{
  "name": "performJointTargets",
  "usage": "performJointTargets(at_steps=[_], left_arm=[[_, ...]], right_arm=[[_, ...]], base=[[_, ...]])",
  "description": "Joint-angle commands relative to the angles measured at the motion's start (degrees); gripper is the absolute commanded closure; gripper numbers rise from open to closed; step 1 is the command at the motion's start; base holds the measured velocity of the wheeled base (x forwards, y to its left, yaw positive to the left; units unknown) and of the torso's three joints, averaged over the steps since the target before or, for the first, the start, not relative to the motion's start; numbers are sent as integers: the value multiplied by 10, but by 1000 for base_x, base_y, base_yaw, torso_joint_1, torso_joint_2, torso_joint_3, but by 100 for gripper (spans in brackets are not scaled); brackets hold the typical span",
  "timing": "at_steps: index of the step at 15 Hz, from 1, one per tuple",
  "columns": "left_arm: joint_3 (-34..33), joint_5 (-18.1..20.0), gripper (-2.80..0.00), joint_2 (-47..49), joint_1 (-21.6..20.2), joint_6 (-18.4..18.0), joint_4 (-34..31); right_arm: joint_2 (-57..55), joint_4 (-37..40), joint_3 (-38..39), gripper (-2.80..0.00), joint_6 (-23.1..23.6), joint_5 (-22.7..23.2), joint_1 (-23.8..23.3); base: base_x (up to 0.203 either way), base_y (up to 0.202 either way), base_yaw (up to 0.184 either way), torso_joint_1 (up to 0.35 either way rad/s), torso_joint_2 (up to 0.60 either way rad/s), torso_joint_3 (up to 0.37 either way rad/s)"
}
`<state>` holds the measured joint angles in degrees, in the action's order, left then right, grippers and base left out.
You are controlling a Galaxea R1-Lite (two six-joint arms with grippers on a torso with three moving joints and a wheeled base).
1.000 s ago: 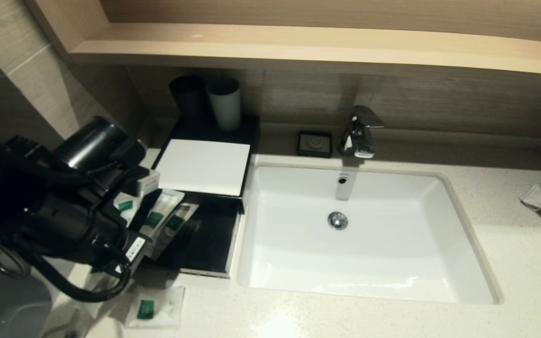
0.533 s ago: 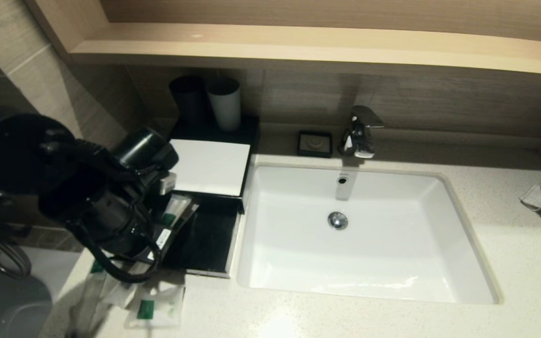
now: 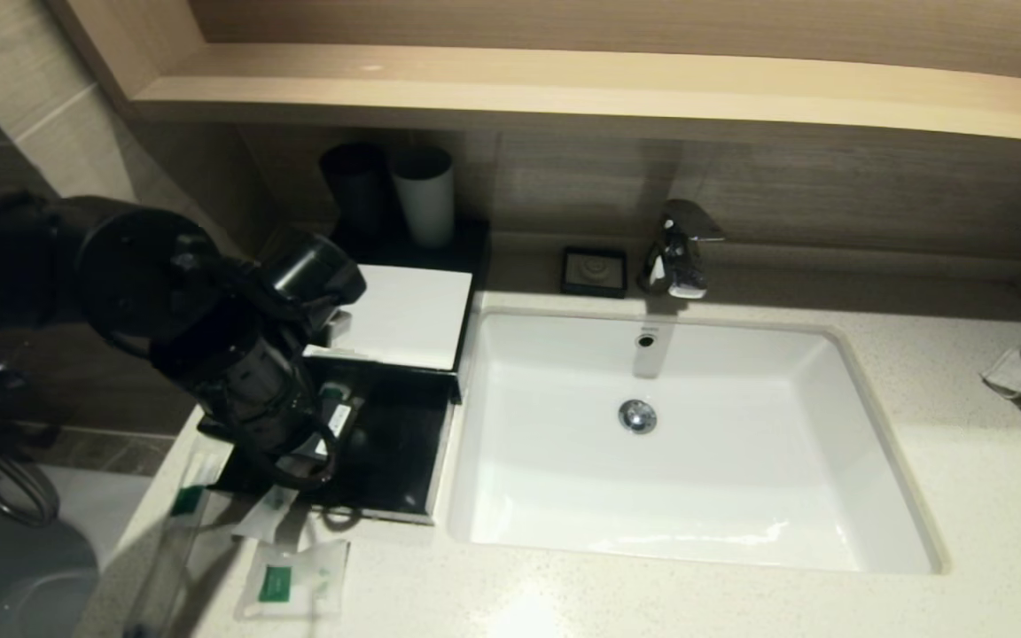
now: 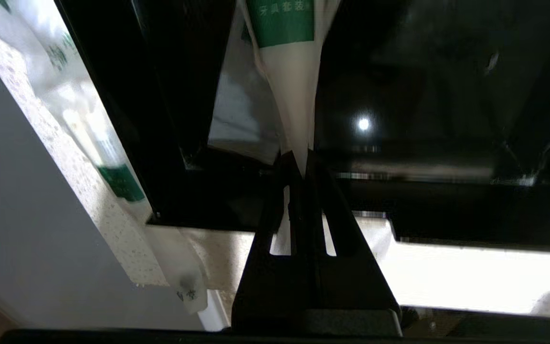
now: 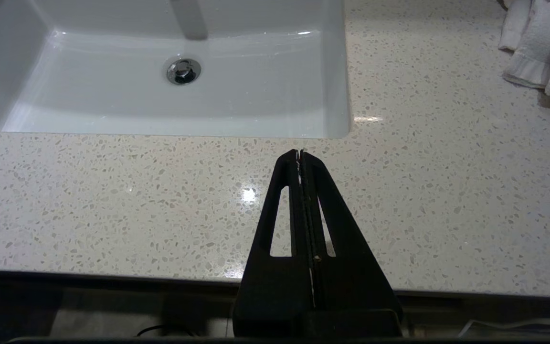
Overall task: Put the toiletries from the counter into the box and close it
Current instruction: Place the bathroom toiletry into the drawer
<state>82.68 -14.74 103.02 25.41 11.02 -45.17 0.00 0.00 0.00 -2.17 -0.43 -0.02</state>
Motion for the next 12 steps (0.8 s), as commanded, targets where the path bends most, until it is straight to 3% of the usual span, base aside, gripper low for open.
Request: performJointTargets(at_steps=[1, 8, 12], left_arm=[[20, 0, 0, 20, -7, 1, -2], [75, -2, 0, 46, -20, 23, 2], [76, -5, 0, 61, -27, 22, 45]], right_arm=[[0, 0, 0, 0, 0, 0, 0], [0, 0, 0, 0, 0, 0, 0], [0, 0, 0, 0, 0, 0, 0]], base=[[0, 0, 0, 0, 0, 0], [0, 0, 0, 0, 0, 0], [0, 0, 0, 0, 0, 0]])
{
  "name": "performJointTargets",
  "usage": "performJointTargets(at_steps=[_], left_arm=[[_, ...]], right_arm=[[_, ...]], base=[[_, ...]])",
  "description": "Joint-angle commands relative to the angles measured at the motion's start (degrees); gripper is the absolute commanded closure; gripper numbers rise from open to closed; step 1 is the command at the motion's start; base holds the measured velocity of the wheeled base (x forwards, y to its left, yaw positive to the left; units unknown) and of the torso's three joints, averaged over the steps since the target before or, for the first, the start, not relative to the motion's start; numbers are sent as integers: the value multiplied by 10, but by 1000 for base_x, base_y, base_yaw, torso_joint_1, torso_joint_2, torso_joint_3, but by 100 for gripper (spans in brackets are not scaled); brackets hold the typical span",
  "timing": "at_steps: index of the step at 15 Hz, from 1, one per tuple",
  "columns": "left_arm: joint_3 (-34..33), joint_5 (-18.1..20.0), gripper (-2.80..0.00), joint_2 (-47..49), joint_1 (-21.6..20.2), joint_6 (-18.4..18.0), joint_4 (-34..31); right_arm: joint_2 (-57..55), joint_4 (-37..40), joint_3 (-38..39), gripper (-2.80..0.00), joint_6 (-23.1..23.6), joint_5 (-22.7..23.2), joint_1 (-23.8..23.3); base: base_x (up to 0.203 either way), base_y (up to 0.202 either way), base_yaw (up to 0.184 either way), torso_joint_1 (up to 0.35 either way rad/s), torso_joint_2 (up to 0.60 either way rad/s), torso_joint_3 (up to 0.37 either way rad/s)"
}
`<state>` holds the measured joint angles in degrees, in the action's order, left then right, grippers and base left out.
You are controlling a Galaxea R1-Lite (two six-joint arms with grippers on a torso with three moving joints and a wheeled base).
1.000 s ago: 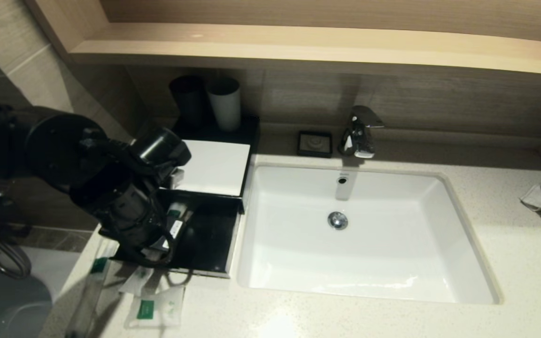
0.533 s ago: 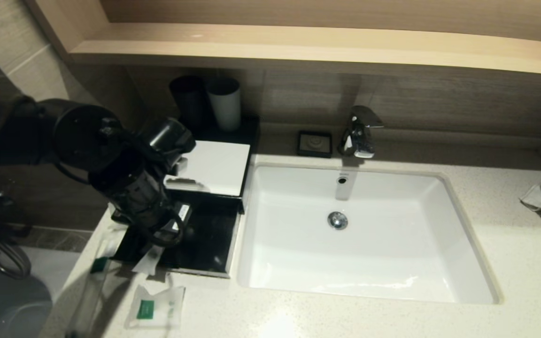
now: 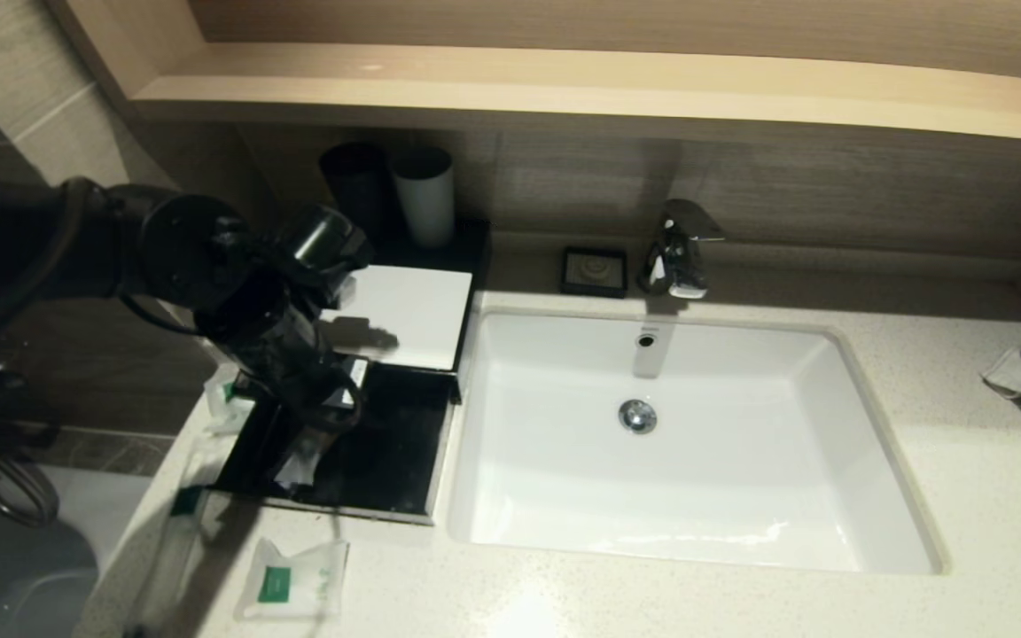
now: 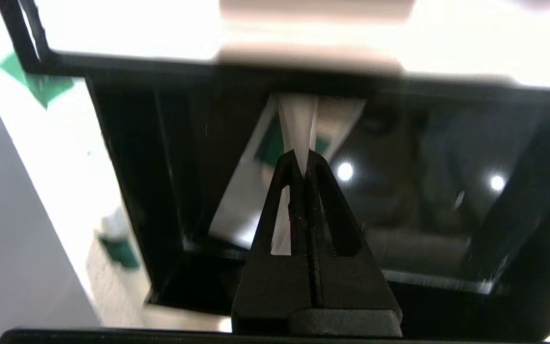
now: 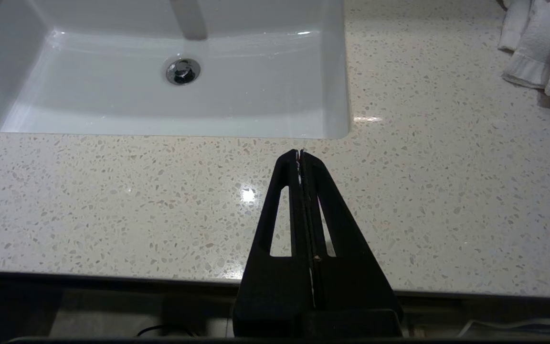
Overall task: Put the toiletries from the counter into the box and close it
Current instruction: Place the bathroom toiletry into the drawer
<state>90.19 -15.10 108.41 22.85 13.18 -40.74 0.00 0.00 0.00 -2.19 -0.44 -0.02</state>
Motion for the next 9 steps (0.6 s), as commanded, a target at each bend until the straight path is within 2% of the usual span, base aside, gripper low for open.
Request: performJointTargets(at_steps=[1, 9], left_arm=[[0, -1, 0, 9, -3, 0, 4], [-1, 2, 0, 11, -27, -2, 39]], right_arm=[[0, 0, 0, 0, 0, 0, 0], [0, 0, 0, 0, 0, 0, -1]], base=[[0, 0, 0, 0, 0, 0], [0, 0, 0, 0, 0, 0]])
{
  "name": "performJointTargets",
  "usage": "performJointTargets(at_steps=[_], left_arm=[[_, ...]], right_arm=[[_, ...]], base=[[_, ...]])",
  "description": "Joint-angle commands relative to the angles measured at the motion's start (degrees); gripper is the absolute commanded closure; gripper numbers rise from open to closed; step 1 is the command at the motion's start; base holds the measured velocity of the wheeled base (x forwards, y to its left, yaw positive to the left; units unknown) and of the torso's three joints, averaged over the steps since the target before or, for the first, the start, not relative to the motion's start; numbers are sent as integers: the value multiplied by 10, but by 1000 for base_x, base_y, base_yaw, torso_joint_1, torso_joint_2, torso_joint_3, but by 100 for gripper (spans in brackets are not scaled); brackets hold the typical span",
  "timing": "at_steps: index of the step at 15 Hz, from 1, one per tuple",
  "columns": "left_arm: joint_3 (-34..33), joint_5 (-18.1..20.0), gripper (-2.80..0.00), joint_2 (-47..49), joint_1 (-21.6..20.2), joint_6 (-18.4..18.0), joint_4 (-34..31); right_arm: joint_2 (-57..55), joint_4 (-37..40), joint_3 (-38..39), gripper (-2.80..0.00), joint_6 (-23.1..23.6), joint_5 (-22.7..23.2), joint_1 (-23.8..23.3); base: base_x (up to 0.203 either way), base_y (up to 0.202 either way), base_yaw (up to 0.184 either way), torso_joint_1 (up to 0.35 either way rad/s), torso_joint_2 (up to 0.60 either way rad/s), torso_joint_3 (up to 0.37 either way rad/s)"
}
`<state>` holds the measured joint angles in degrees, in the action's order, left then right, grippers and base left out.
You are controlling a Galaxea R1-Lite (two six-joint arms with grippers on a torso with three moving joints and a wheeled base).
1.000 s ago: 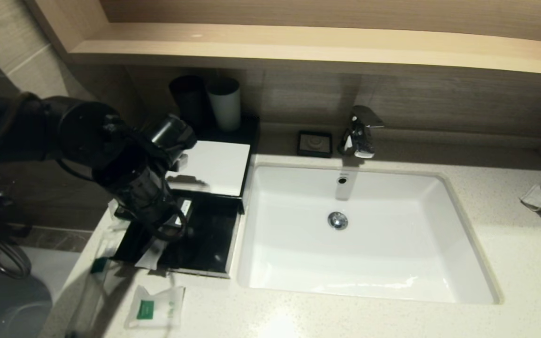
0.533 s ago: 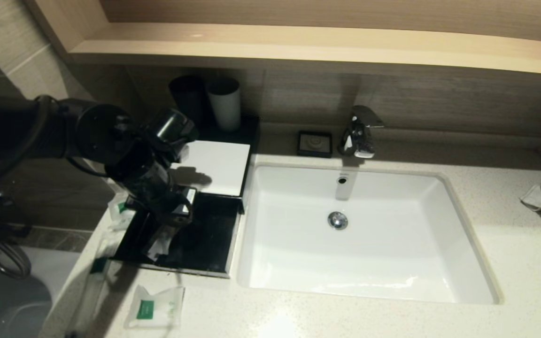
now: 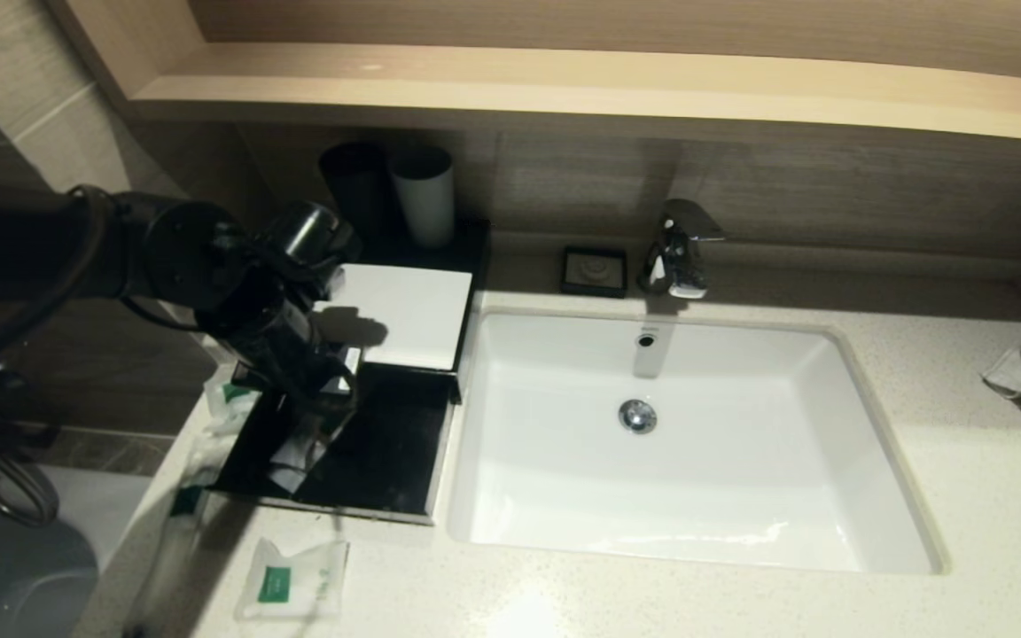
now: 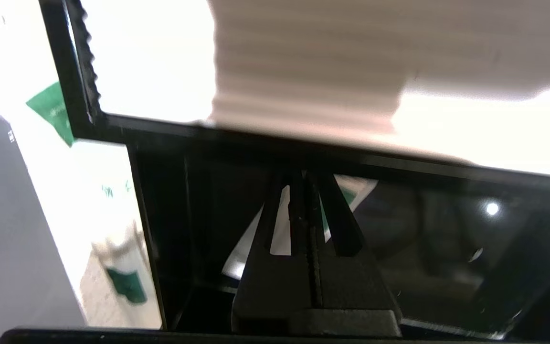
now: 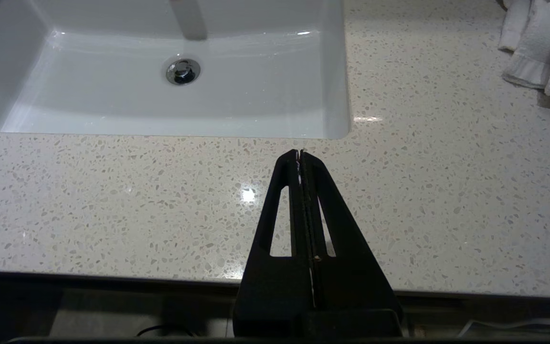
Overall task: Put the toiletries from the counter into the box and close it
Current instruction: Place the bathroom toiletry into the drawer
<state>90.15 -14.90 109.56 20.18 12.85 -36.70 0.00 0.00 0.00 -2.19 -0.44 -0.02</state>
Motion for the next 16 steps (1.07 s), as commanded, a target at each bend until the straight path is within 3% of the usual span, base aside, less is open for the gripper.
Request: performJointTargets(at_steps=[1, 12, 13, 16], left_arm=[[-4, 0, 0, 0, 0, 2, 8], [-9, 2, 0, -3, 0, 6, 11], [-9, 2, -280, -4, 0, 6, 11], [-9, 2, -280, -10, 0, 8, 11]], right_arm=[[0, 0, 0, 0, 0, 0, 0], [-1, 0, 0, 0, 0, 0, 0], [0, 0, 0, 0, 0, 0, 0], [0, 0, 0, 0, 0, 0, 0]], base=[[0, 0, 0, 0, 0, 0], [0, 0, 0, 0, 0, 0], [0, 0, 0, 0, 0, 0], [0, 0, 0, 0, 0, 0]])
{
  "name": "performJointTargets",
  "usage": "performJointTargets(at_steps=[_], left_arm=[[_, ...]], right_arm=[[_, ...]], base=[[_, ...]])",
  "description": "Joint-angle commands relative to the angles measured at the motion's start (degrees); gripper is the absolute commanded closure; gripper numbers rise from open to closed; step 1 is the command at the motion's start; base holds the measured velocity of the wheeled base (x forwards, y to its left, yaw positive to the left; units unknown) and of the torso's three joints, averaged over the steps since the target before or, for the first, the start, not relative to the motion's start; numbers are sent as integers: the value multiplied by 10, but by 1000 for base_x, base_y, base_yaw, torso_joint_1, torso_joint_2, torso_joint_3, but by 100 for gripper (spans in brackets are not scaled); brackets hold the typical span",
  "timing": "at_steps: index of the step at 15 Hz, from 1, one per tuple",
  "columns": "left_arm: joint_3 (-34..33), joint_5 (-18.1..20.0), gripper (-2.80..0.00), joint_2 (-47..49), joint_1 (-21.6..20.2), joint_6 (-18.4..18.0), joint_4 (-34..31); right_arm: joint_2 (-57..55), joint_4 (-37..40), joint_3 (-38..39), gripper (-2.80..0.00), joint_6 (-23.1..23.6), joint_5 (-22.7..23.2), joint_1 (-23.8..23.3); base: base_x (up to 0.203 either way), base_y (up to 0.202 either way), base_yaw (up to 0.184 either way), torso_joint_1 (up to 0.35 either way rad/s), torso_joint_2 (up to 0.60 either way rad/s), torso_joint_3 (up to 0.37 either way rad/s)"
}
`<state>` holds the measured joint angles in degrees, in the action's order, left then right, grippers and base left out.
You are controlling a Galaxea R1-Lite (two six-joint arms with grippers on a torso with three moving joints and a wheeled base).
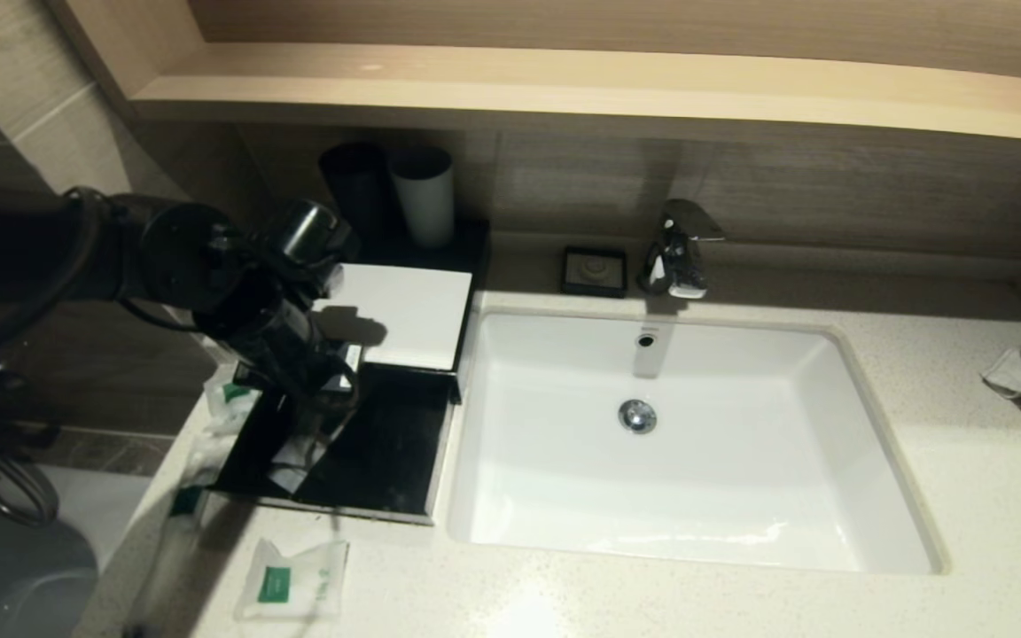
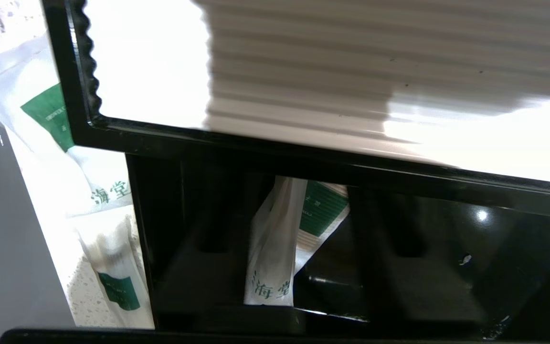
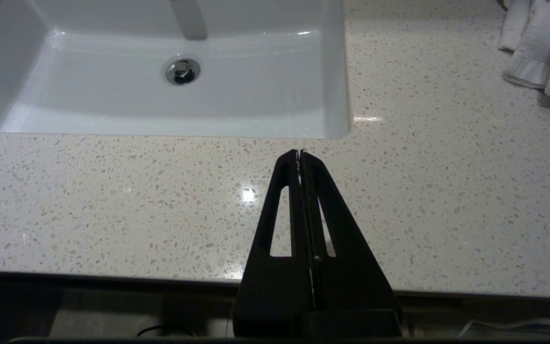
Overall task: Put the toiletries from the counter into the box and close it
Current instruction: Place the bathroom toiletry into the drawer
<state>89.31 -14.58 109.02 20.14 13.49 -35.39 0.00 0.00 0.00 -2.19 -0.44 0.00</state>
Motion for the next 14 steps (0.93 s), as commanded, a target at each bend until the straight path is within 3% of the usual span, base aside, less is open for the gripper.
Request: performJointTargets(at_steps=[1, 7, 12, 13, 14], left_arm=[[0, -1, -280, -8, 0, 5, -2], [-15, -1, -280, -54, 8, 17, -4], [-80, -1, -280, -140, 16, 17, -3], [-89, 0, 0, -158, 17, 18, -3], [-96, 0, 0, -174, 16, 18, -3]], right_arm=[[0, 0, 0, 0, 0, 0, 0], [0, 0, 0, 0, 0, 0, 0], [0, 0, 0, 0, 0, 0, 0], [0, 0, 0, 0, 0, 0, 0], [0, 0, 0, 0, 0, 0, 0]], base=[[0, 0, 0, 0, 0, 0], [0, 0, 0, 0, 0, 0], [0, 0, 0, 0, 0, 0], [0, 0, 0, 0, 0, 0], [0, 0, 0, 0, 0, 0]])
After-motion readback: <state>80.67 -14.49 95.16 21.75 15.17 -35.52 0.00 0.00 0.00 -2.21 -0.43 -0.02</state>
